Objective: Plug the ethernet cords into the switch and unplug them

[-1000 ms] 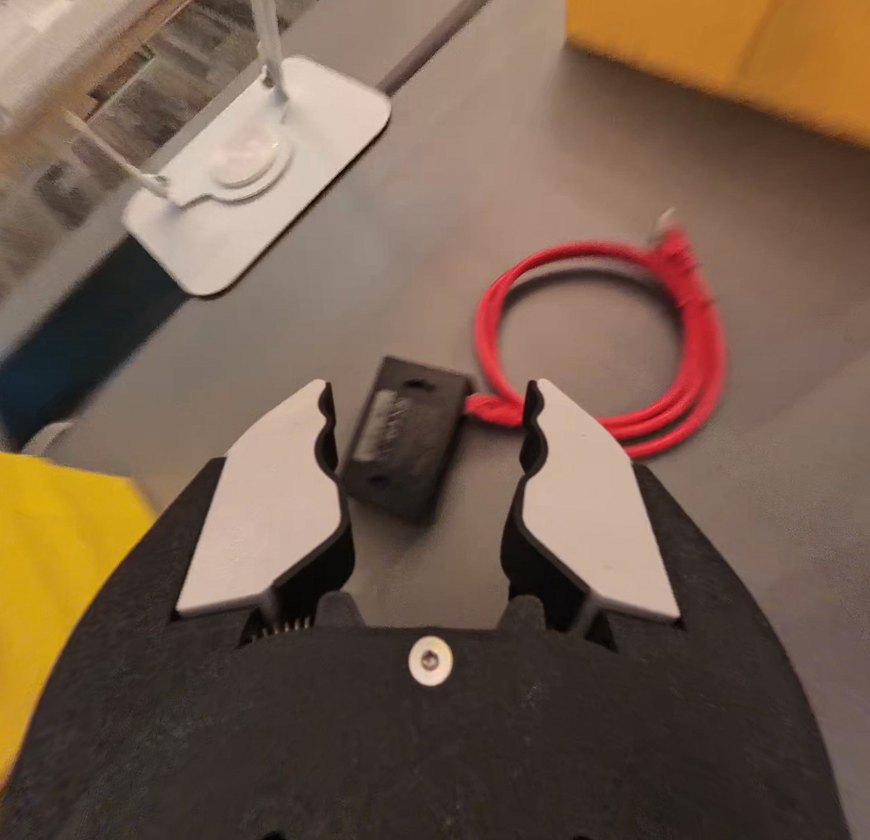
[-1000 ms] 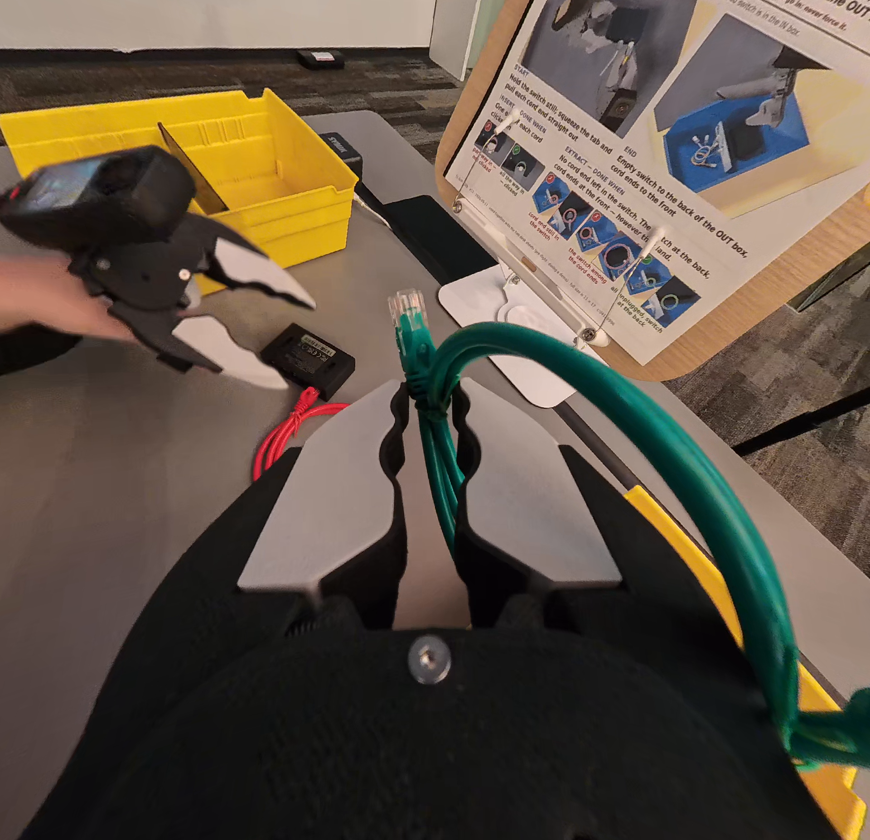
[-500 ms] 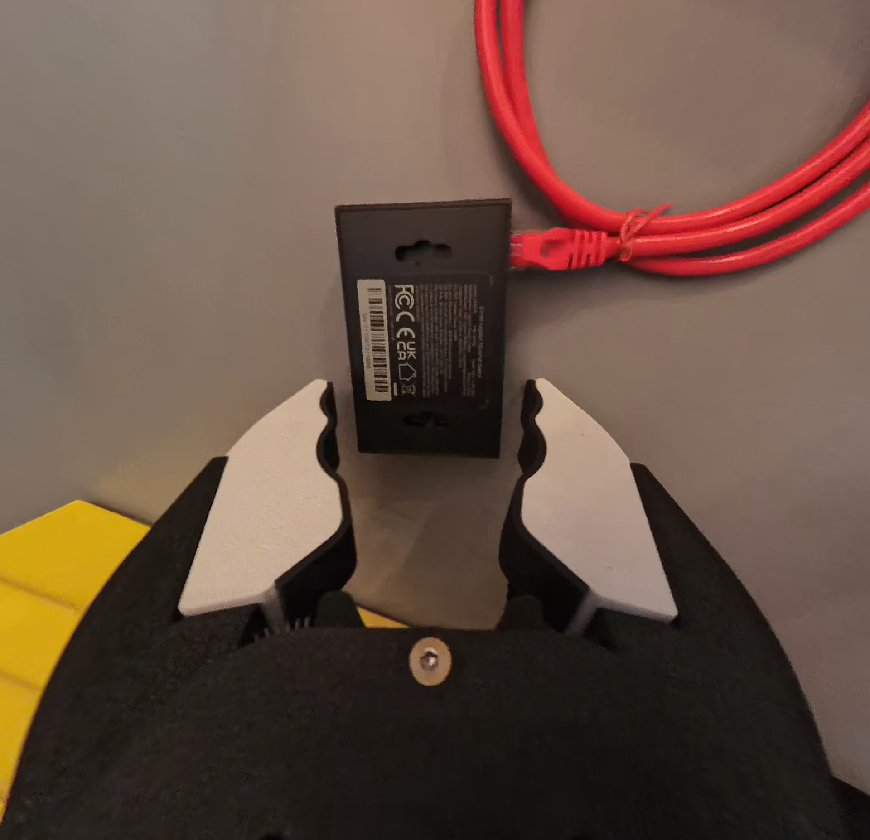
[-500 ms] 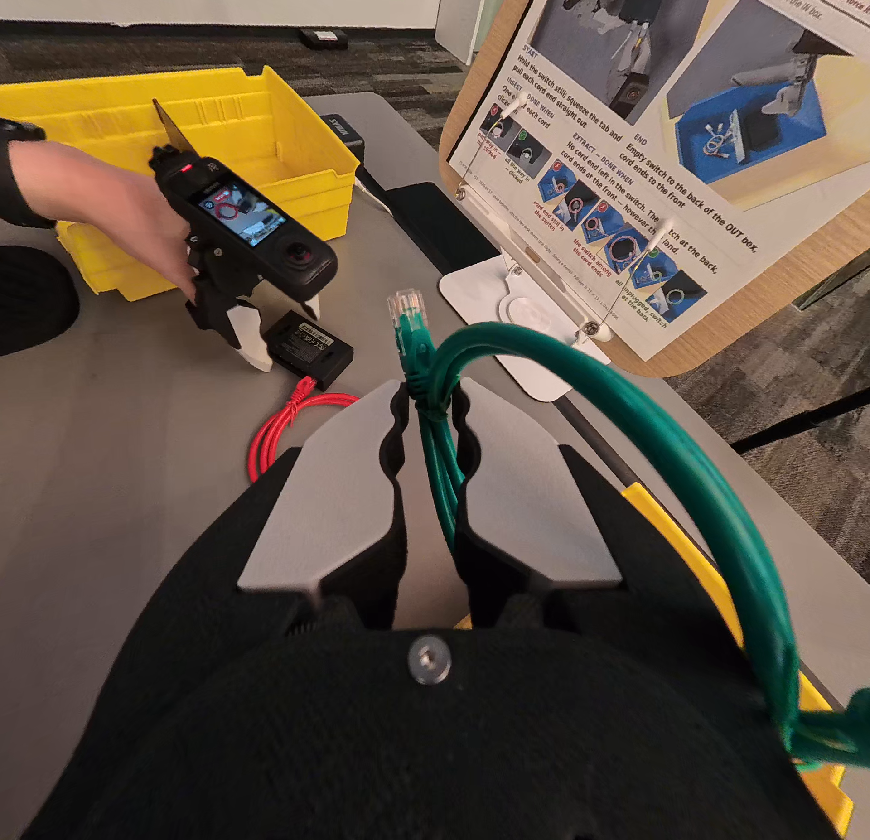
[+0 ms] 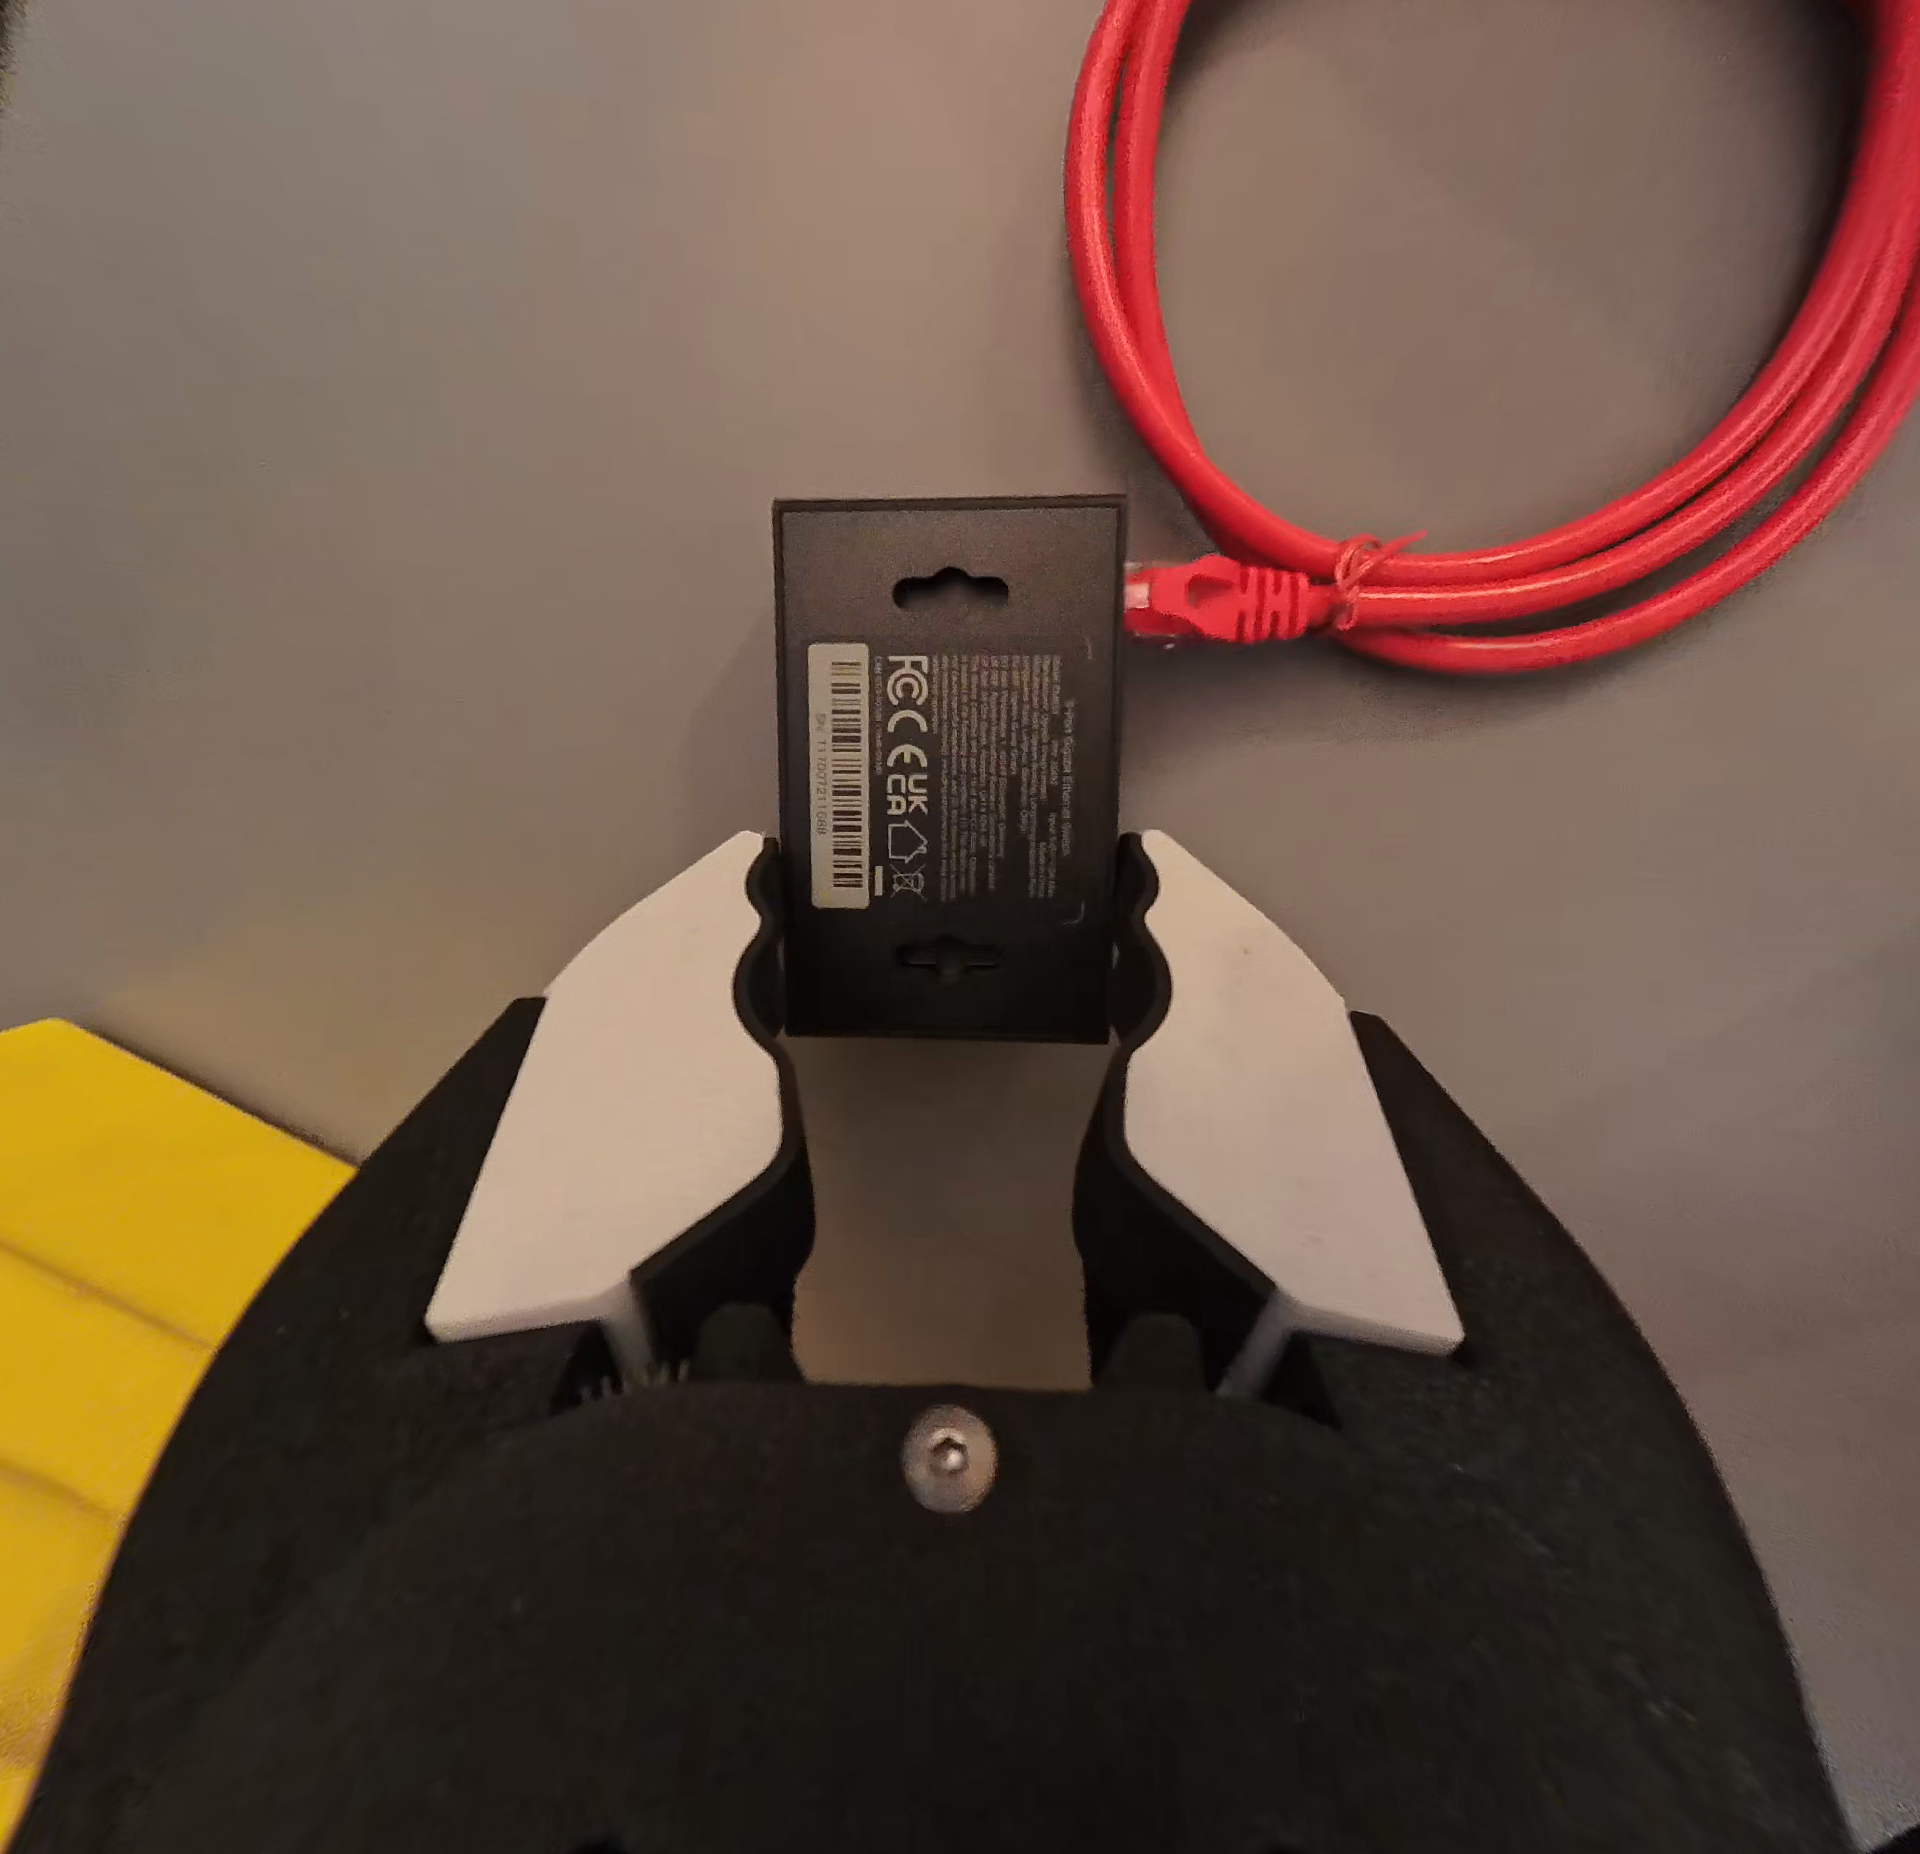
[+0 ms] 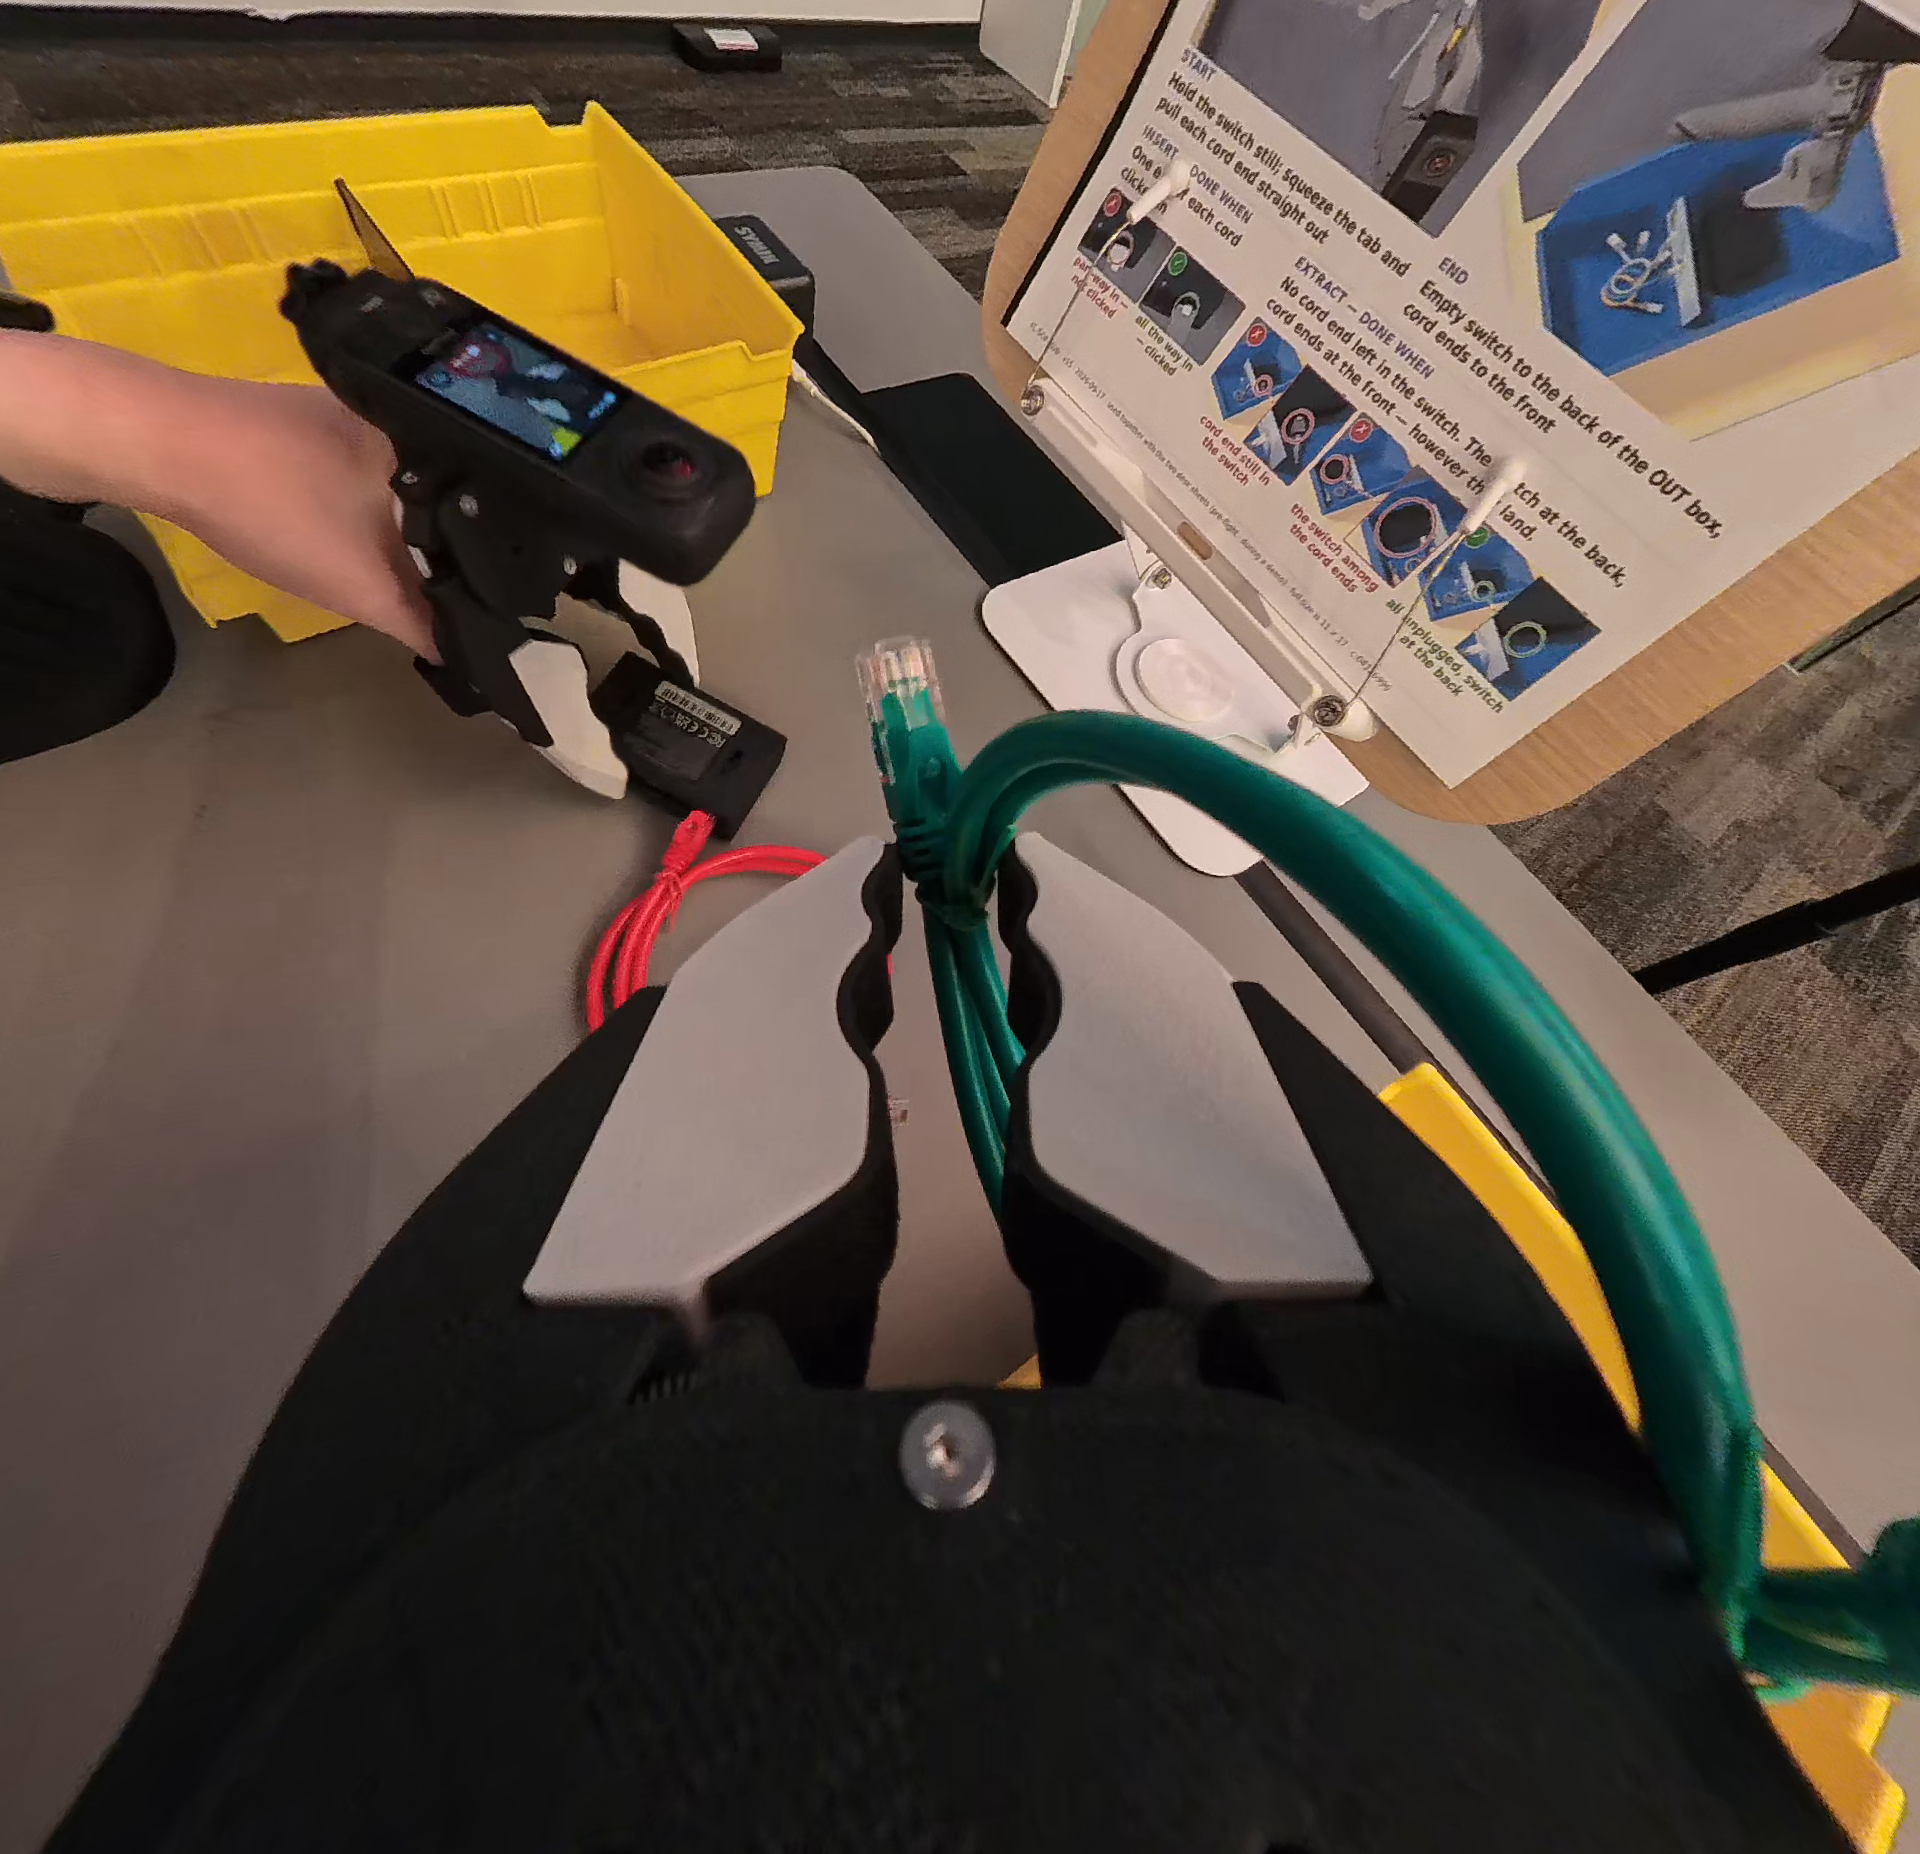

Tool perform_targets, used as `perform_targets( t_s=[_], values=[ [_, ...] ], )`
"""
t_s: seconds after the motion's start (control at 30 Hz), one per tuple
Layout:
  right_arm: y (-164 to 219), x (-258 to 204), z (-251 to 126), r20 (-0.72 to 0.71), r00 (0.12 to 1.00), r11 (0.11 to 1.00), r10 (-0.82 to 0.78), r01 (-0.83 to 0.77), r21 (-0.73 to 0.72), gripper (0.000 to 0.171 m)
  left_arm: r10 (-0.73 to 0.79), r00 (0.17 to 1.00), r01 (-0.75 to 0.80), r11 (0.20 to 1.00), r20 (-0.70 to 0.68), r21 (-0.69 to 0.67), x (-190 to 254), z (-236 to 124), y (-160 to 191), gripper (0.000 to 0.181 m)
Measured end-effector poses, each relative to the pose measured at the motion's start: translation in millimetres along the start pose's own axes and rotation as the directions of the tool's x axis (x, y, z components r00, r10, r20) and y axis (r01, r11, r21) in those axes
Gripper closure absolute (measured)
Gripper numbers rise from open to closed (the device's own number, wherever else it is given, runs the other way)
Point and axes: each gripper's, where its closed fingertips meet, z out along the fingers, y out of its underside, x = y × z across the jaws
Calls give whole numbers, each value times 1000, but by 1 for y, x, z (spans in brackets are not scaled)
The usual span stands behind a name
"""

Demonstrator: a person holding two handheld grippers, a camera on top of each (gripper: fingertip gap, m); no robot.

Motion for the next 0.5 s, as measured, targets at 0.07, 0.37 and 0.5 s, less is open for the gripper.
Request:
perform_targets(
  t_s=[0.07, 0.37, 0.5],
  values=[
    [-1, -2, 2, 4, 1000, 1000, -3, 3, -1, 152, -51, 999, 50, 997, 5, 58, -2, -10, -7, 120],
    [1, -40, 40, 94, 995, 997, -25, 31, -68, 152, -133, 990, 120, 972, 54, 200, -16, -50, -18, 121],
    [20, -63, 70, 151, 988, 984, 10, 18, -180, 152, -148, 986, 127, 965, 78, 229, -21, -65, -15, 121]
  ],
)
